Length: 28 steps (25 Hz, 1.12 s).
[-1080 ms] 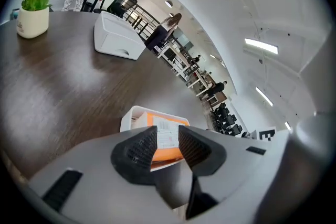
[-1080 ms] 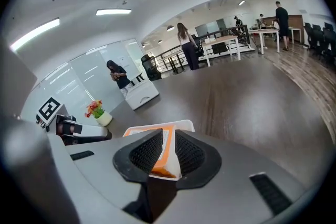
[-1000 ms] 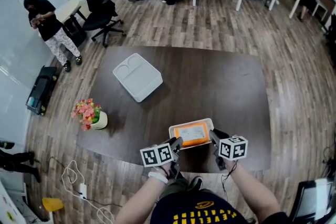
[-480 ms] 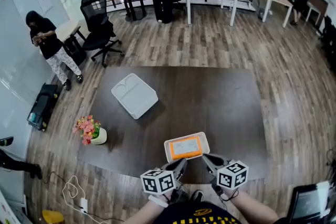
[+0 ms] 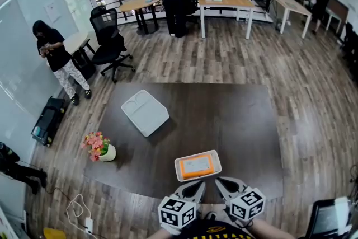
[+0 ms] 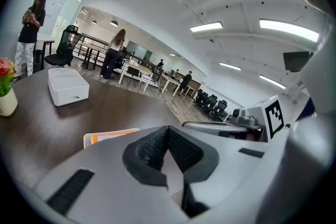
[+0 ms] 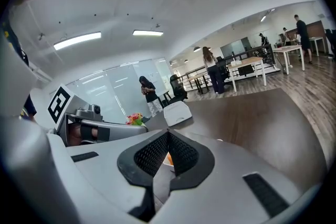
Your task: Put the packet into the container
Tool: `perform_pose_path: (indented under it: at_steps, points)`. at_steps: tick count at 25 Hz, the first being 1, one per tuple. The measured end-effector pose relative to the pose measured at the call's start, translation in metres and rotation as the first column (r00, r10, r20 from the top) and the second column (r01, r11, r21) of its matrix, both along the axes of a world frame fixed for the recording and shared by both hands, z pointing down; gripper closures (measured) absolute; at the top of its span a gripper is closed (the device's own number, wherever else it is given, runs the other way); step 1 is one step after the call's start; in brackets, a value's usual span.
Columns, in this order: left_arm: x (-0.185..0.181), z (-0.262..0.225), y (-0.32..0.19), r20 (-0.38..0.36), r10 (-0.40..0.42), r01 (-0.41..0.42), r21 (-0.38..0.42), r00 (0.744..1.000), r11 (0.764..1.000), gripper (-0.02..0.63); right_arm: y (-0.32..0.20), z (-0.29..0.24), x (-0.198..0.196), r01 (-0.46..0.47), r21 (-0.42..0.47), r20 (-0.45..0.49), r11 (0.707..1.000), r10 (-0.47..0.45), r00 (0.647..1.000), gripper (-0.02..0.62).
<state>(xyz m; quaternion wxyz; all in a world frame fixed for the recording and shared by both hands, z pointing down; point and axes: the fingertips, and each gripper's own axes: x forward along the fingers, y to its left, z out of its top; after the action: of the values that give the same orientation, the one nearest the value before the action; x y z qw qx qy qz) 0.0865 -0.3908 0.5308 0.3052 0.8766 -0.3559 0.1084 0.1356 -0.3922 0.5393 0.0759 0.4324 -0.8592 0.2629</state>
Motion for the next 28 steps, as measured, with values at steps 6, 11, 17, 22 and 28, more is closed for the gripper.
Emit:
perform_pose_path:
  at_steps: [6,11,17,22,28]
  points:
    - [0.002,-0.014,0.001,0.014,0.004,-0.005,0.07,1.0,0.998,0.606,0.006,-0.024,-0.008,0.003,0.068,0.014,0.998,-0.004,1.0,0.584]
    - [0.005,-0.022,0.006,0.024,0.012,-0.015,0.118,1.0,0.993,0.606,0.009,-0.032,-0.008,0.005,0.101,-0.001,0.995,-0.005,1.0,0.584]
    - [0.001,-0.026,0.013,0.049,0.011,-0.019,0.167,0.999,0.986,0.606,0.016,-0.046,-0.016,0.034,0.185,-0.047,0.982,-0.026,0.999,0.584]
    - [-0.001,-0.026,0.02,0.061,0.008,-0.018,0.177,0.998,0.984,0.606,0.023,-0.052,-0.02,0.046,0.211,-0.057,0.976,-0.035,0.998,0.584]
    - [-0.001,-0.025,0.022,0.062,0.012,-0.023,0.18,0.998,0.983,0.606,0.026,-0.053,-0.023,0.053,0.216,-0.059,0.975,-0.041,0.997,0.584]
